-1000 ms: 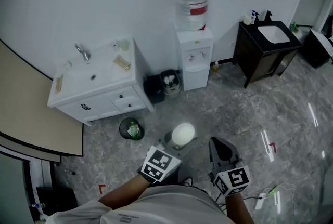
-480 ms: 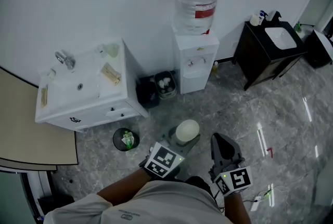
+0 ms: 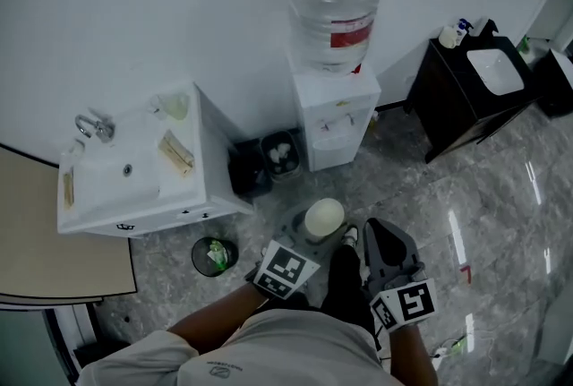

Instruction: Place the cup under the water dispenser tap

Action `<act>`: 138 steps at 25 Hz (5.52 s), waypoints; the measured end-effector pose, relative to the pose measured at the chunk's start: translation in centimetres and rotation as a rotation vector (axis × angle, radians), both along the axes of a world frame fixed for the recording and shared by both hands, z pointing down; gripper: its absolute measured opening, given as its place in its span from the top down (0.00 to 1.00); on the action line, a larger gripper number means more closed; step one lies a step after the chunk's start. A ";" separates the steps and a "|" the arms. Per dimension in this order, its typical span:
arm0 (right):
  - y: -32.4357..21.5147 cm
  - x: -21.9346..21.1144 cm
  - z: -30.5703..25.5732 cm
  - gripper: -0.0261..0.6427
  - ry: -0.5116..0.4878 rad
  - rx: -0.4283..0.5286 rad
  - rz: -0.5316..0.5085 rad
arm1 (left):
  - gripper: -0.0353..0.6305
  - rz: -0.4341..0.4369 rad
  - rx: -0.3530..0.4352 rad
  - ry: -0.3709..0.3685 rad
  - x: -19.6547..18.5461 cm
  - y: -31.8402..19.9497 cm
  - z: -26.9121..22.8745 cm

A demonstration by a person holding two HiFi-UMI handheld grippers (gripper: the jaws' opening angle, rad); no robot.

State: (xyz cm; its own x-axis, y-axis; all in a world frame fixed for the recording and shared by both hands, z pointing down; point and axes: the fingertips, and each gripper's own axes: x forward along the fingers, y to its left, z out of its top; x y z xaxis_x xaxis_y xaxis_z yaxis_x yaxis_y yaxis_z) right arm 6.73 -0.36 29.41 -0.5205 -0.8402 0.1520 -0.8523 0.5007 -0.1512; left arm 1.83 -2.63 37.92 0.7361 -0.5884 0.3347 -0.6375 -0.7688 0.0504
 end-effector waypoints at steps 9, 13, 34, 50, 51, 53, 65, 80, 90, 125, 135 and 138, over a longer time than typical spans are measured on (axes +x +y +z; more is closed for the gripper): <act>-15.2 3.4 2.4 0.94 0.015 -0.013 -0.163 | 0.54 -0.121 0.067 0.016 3.8 -13.8 2.8; -19.8 4.0 5.1 0.94 0.016 -0.044 -0.200 | 0.54 -0.176 0.049 0.014 4.2 -18.2 6.1; -27.2 3.4 30.0 0.94 0.032 -0.175 -0.179 | 0.54 -0.280 -0.050 -0.074 2.8 -32.6 44.1; -27.3 5.1 36.6 0.94 0.046 -0.230 -0.183 | 0.54 -0.538 -0.073 -0.109 1.1 -38.9 56.8; -27.3 5.2 36.8 0.94 0.045 -0.237 -0.183 | 0.54 -0.555 -0.078 -0.112 0.9 -39.0 57.2; -27.1 5.3 37.0 0.94 0.042 -0.246 -0.182 | 0.54 -0.581 -0.083 -0.119 0.8 -39.3 57.8; -26.4 5.1 35.8 0.94 0.024 -0.295 -0.192 | 0.41 -0.569 -0.142 -0.092 1.5 -38.9 56.9; -24.5 1.9 25.9 0.94 0.013 -0.300 -0.186 | 0.40 -0.456 -0.167 -0.101 -0.3 -30.2 39.1; -22.6 0.7 16.2 0.94 0.037 -0.247 -0.118 | 0.42 -0.270 -0.216 0.017 -0.1 -22.8 18.4; -15.3 -2.4 2.3 0.94 0.086 -0.080 -0.091 | 0.94 -0.156 -0.059 0.161 -0.5 -13.4 -6.4; -15.3 -2.2 2.2 0.94 0.092 -0.077 -0.080 | 0.94 -0.156 -0.061 0.159 -0.8 -13.5 -6.4; -15.4 -2.2 2.2 0.94 0.093 -0.076 -0.079 | 0.94 -0.153 -0.057 0.156 -0.8 -13.5 -6.4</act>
